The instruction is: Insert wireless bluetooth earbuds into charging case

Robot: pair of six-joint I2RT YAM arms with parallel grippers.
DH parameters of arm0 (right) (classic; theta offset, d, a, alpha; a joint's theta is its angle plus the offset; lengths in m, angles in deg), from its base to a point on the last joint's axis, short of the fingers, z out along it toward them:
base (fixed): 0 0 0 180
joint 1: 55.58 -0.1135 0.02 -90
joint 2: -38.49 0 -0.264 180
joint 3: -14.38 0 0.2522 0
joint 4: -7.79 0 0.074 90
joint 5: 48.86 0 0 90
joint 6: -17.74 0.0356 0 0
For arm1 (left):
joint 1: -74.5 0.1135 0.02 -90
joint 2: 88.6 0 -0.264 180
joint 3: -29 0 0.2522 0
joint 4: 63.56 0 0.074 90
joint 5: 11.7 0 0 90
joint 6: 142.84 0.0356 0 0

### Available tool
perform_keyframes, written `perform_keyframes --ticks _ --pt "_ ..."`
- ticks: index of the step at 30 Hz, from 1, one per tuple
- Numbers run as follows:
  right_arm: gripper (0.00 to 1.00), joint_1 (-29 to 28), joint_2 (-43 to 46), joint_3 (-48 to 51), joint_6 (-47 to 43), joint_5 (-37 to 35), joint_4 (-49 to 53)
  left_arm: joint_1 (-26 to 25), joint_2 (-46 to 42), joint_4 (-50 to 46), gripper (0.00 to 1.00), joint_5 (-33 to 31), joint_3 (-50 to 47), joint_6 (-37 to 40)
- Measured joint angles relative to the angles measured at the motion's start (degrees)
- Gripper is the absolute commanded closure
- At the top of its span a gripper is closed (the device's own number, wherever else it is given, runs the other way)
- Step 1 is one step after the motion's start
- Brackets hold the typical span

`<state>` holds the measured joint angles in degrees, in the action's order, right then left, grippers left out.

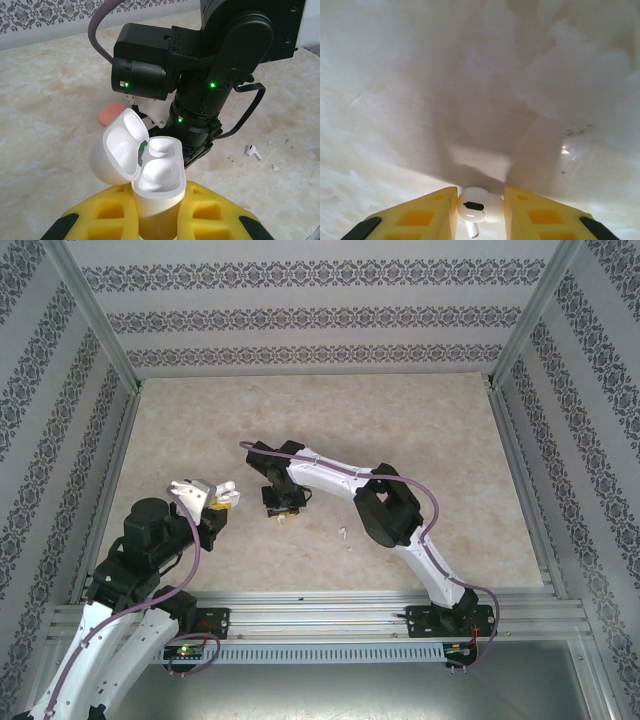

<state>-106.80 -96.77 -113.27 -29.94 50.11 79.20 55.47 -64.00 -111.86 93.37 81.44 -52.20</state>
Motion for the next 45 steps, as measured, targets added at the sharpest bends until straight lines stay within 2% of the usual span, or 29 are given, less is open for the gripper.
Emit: perform_keyframes --ticks 4,15,24,32,38,42,45 --pt "0.70 0.00 2.80 0.74 -1.31 -3.37 0.76 0.00 0.44 1.38 1.00 1.51 -1.09 -0.02" --pt "0.70 0.61 21.79 7.34 -3.17 -11.93 -3.21 0.00 2.14 12.02 1.00 8.11 -5.38 -1.77" --pt "0.70 0.31 36.96 18.29 -4.52 -17.40 -13.46 0.00 6.14 27.93 1.00 13.18 -10.40 -4.70" --pt "0.69 -1.88 49.83 26.99 -6.80 -20.59 -26.36 0.00 12.74 39.95 1.00 14.97 -10.78 -6.51" --pt "0.68 -3.32 52.72 31.06 -8.09 -20.55 -35.45 -0.11 17.22 44.09 1.00 14.97 -10.21 -7.41" --pt "0.65 -2.89 52.72 31.39 -7.48 -20.92 -35.36 -0.11 17.84 44.48 1.00 14.84 -9.35 -7.41" --pt "0.63 -0.15 52.37 31.39 -5.33 -19.17 -33.20 -0.11 17.49 44.13 1.00 14.19 -9.22 -7.34"
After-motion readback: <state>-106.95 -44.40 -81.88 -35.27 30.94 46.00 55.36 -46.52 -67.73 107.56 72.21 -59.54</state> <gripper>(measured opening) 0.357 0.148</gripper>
